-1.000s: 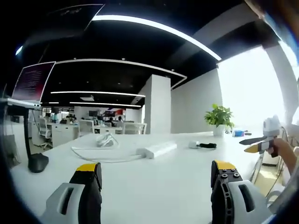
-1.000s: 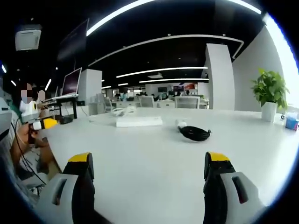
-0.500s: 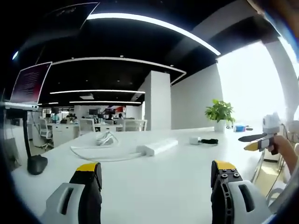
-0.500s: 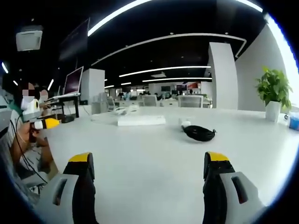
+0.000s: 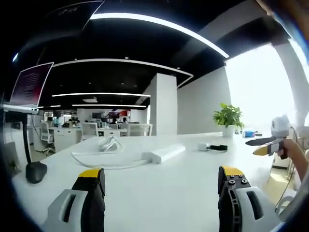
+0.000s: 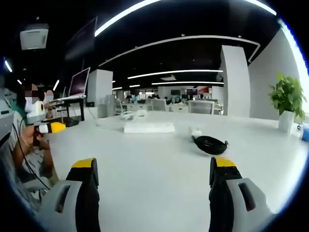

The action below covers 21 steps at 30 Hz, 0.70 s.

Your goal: Straighten the power strip on the desk, plug the charger into it

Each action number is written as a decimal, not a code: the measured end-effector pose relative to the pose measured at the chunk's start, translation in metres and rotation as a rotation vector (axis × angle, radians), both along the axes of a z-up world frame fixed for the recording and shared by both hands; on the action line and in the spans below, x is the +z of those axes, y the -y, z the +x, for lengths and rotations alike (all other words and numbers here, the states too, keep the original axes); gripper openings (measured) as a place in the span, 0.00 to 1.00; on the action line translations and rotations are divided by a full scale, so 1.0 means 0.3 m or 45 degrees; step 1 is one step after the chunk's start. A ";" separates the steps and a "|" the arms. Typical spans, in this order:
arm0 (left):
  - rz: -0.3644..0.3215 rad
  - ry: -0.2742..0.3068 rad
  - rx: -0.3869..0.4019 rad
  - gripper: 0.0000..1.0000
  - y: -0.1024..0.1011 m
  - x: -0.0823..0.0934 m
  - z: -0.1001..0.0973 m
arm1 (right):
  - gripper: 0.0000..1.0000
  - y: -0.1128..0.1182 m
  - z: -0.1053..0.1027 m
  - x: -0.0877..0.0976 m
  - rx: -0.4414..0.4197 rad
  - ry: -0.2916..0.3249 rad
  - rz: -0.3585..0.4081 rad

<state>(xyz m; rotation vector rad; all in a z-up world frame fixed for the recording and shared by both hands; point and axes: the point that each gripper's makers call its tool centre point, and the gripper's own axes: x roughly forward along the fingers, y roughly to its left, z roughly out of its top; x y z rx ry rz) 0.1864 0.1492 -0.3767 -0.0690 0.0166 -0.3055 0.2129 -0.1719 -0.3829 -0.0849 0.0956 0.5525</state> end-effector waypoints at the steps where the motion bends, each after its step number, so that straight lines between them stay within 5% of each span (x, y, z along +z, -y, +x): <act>1: 0.003 0.000 -0.003 0.98 0.000 0.003 0.004 | 0.95 0.000 0.005 0.005 0.001 0.002 0.000; 11: 0.005 -0.010 -0.063 0.97 0.018 0.036 0.061 | 0.95 -0.006 0.068 0.057 0.027 0.027 -0.047; 21: -0.020 0.011 -0.104 0.97 0.029 0.086 0.108 | 0.94 -0.052 0.134 0.154 0.100 0.068 0.008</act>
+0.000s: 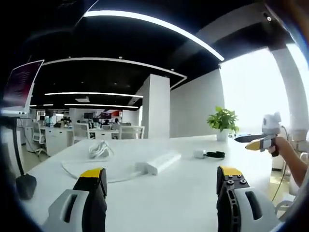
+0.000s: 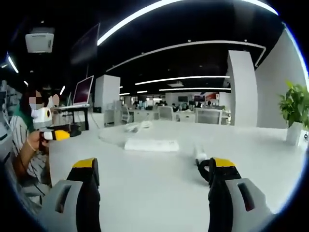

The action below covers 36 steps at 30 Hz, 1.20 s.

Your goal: Straighten the power strip on the desk, plug the charger into it

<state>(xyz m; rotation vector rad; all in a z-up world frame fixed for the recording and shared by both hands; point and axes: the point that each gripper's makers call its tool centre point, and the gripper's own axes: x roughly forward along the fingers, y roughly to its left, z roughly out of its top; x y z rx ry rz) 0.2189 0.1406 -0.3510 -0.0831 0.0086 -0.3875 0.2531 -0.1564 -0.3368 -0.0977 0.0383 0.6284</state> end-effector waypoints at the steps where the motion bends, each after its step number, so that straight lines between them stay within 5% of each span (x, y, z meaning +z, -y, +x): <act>1: 0.002 0.008 -0.006 0.97 0.003 0.008 0.007 | 0.94 -0.006 0.007 0.008 0.005 0.009 -0.012; 25: 0.047 -0.004 -0.107 0.97 0.102 0.011 0.131 | 0.88 -0.183 0.215 0.041 0.154 0.055 -0.095; 36: 0.038 -0.026 -0.105 0.96 0.138 -0.011 0.197 | 0.85 -0.169 0.284 0.024 0.130 0.033 -0.072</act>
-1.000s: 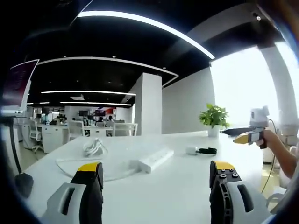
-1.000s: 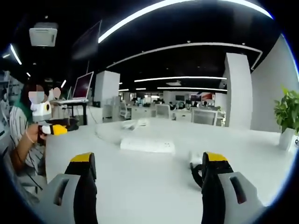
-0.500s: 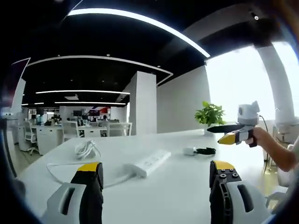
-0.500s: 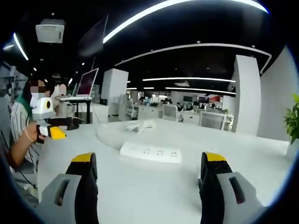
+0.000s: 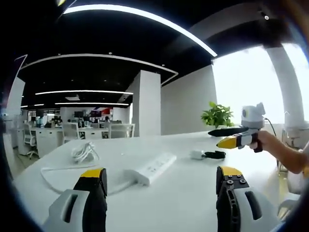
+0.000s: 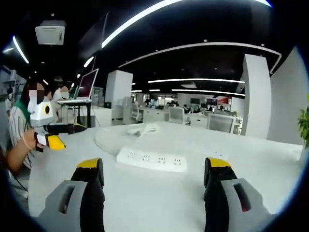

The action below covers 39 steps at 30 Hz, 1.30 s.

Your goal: Straighten the power strip on the desk, plug the charger into it

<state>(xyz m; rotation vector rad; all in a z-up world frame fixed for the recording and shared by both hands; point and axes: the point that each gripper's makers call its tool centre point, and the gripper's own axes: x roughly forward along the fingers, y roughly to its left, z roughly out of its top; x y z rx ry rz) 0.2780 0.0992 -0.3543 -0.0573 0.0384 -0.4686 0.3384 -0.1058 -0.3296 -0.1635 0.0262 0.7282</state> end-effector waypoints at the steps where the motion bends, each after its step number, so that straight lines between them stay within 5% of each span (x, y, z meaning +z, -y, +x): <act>1: -0.002 0.003 0.004 0.96 -0.001 0.002 0.004 | 0.85 0.000 0.001 0.000 -0.001 0.001 -0.001; 23: -0.036 0.026 0.078 0.93 -0.007 0.014 0.168 | 0.78 -0.046 0.157 -0.024 0.037 0.018 0.082; 39: 0.004 -0.057 0.128 0.92 0.010 -0.058 0.303 | 0.77 -0.083 0.286 -0.080 0.077 0.029 -0.069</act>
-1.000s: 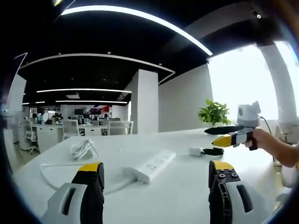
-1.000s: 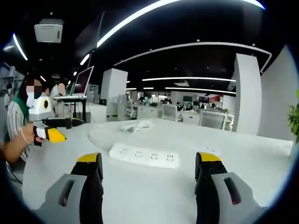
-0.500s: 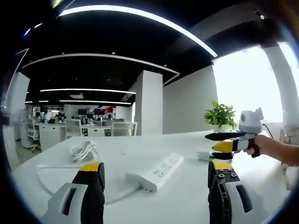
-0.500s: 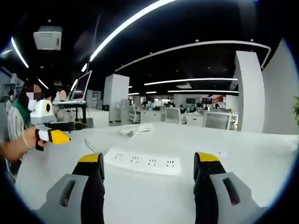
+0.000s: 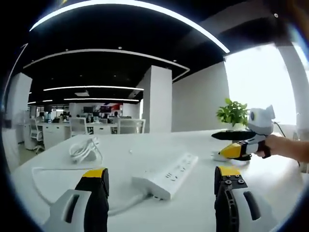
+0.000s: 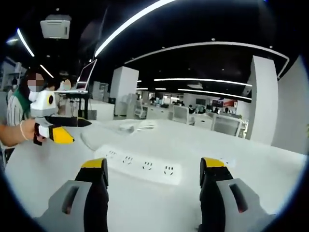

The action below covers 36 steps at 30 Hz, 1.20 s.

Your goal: Straighten the power strip on the desk, plug the charger into it

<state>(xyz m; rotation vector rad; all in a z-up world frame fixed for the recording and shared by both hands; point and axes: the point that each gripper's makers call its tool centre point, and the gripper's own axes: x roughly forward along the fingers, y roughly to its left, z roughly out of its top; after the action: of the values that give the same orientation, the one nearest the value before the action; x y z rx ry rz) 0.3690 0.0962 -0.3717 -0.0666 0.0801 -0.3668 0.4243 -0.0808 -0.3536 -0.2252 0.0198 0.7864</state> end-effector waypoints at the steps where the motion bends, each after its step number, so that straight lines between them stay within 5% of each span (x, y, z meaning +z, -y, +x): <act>1: 0.005 -0.001 0.001 0.92 0.001 -0.005 0.006 | 0.77 -0.005 0.005 -0.002 0.008 -0.004 0.008; 24: 0.048 -0.032 0.068 0.91 -0.001 -0.047 0.047 | 0.72 0.021 0.122 -0.068 0.035 -0.059 0.043; 36: 0.048 -0.038 0.040 0.81 0.079 -0.056 0.023 | 0.68 0.006 0.131 -0.108 0.035 -0.075 -0.026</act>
<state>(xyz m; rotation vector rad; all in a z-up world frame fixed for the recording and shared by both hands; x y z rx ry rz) 0.3759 0.0725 -0.3886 -0.0359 0.1152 -0.3327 0.4636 -0.0825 -0.3861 -0.2220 0.0802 0.8203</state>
